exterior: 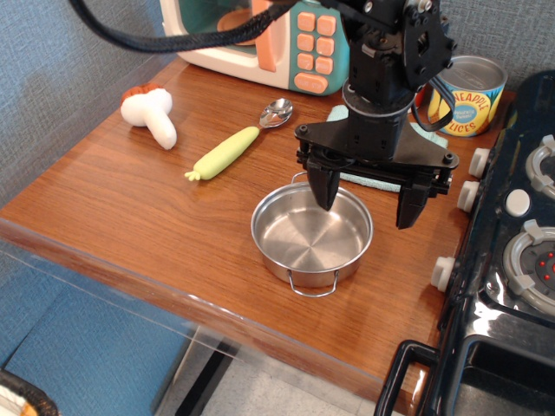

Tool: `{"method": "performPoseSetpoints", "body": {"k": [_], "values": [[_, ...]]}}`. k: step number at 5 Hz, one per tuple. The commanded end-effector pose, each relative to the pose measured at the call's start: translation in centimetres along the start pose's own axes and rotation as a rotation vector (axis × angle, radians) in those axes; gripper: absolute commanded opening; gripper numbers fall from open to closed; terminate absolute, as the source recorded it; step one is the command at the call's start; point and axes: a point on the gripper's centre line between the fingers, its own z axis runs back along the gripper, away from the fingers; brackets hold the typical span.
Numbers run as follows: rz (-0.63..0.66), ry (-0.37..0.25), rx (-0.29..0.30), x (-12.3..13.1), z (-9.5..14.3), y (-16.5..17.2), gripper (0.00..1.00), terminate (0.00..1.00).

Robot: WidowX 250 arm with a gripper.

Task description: Pick up mushroom near table's edge, move it right closer to pot.

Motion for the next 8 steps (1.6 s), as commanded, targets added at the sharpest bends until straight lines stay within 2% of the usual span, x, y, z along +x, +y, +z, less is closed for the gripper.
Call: {"method": "performPoseSetpoints", "body": {"k": [1,2,3,4,6,7,8], "values": [[0.0,0.0,0.0,0.0,0.0,0.0,1.0,0.0],[0.084,0.012,0.021,1.7,0.4,2.4,1.0,0.0],[0.187,-0.009,0.041,3.3,1.5,5.5,1.0,0.0],[0.342,-0.024,0.088,4.0,1.8,10.4,1.0,0.0],[0.618,-0.004,0.152,3.5,-0.5,19.2,1.0,0.0],[0.706,-0.017,0.184,3.6,-1.1,21.7,1.0,0.0],[0.76,-0.033,0.198,4.6,-1.7,22.6,1.0,0.0]]}}
